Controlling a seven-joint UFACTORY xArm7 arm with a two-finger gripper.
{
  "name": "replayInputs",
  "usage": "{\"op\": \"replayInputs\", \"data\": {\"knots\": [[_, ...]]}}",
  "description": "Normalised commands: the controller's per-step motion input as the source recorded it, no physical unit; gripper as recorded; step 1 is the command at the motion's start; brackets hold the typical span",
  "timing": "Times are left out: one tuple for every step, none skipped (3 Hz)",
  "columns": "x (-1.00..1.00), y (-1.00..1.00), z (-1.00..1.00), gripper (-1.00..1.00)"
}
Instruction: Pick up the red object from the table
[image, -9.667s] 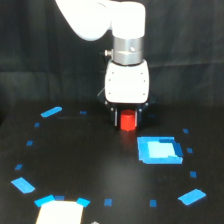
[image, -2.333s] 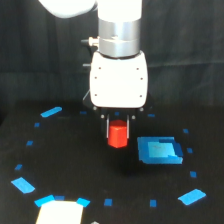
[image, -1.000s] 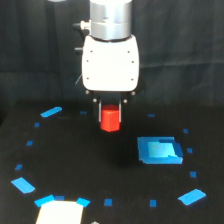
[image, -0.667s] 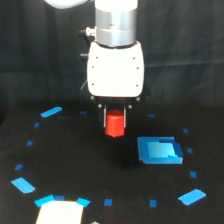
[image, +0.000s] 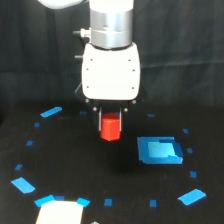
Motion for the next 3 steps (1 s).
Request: {"op": "replayInputs", "data": {"knots": [[0.33, 1.00, 0.53, -1.00], [0.37, 0.36, -0.43, -1.00], [0.39, 0.28, -0.54, -0.94]]}}
